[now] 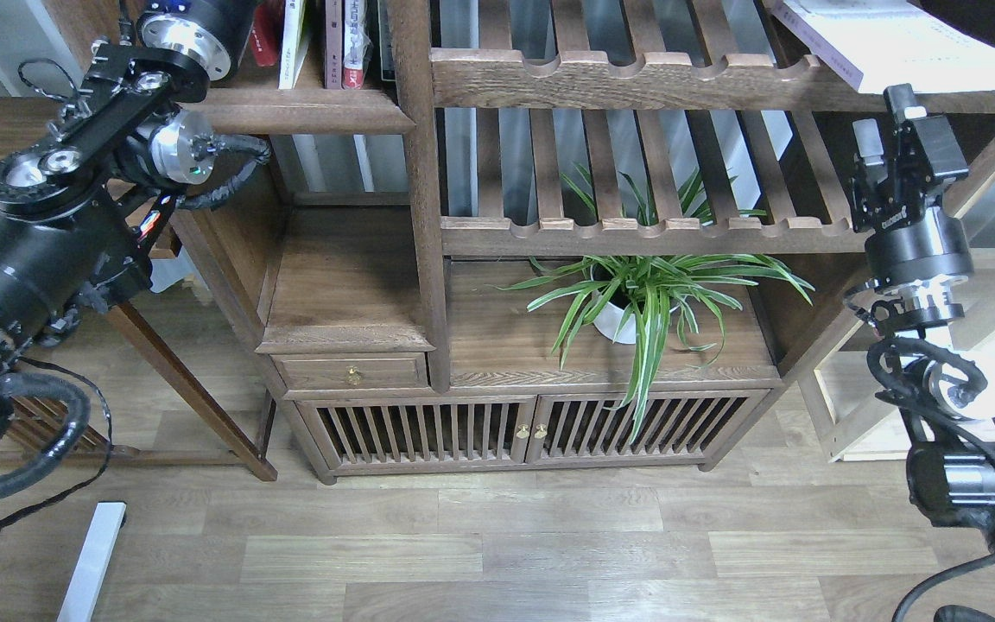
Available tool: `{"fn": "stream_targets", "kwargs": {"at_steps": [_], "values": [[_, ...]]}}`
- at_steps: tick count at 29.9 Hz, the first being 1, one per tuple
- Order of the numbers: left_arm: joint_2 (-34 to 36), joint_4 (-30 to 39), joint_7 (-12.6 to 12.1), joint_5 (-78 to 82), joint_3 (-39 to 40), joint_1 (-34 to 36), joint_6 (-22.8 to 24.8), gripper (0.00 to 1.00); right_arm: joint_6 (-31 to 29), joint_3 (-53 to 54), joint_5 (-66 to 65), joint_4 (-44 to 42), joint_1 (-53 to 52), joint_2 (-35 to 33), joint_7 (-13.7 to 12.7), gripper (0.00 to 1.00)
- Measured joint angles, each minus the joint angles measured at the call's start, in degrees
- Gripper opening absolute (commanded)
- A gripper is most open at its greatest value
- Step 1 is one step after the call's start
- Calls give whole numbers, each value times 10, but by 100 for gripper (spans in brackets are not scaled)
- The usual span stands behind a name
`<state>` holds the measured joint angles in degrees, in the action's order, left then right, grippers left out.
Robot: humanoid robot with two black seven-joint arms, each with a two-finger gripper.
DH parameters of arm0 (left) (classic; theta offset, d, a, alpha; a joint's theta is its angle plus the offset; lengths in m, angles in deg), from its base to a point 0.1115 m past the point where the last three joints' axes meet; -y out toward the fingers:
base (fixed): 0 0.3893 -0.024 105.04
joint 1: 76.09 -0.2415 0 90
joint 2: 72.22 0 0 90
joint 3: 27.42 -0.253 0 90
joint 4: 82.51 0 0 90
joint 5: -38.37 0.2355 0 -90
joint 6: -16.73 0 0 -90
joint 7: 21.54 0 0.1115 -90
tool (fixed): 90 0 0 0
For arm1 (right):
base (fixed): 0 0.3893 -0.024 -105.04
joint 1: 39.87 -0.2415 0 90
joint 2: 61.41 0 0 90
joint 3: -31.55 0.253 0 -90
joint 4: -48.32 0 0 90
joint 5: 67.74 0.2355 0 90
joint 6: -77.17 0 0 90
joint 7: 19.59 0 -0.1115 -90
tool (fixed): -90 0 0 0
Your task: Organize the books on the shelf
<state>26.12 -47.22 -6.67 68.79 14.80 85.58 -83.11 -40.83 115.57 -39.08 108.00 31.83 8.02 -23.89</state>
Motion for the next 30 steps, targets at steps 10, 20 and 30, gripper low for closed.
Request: {"fn": "stream_targets", "kwargs": {"at_steps": [10, 20, 30], "values": [[0, 1, 1, 0, 0, -2, -1, 29, 0, 0, 0, 0, 1, 0, 0, 65], [-6, 5, 1, 0, 0, 5, -1, 31, 0, 0, 0, 0, 5, 1, 0, 66], [-10, 7, 1, -1, 6, 31, -3, 31, 0, 0, 0, 0, 5, 0, 0, 66]]}}
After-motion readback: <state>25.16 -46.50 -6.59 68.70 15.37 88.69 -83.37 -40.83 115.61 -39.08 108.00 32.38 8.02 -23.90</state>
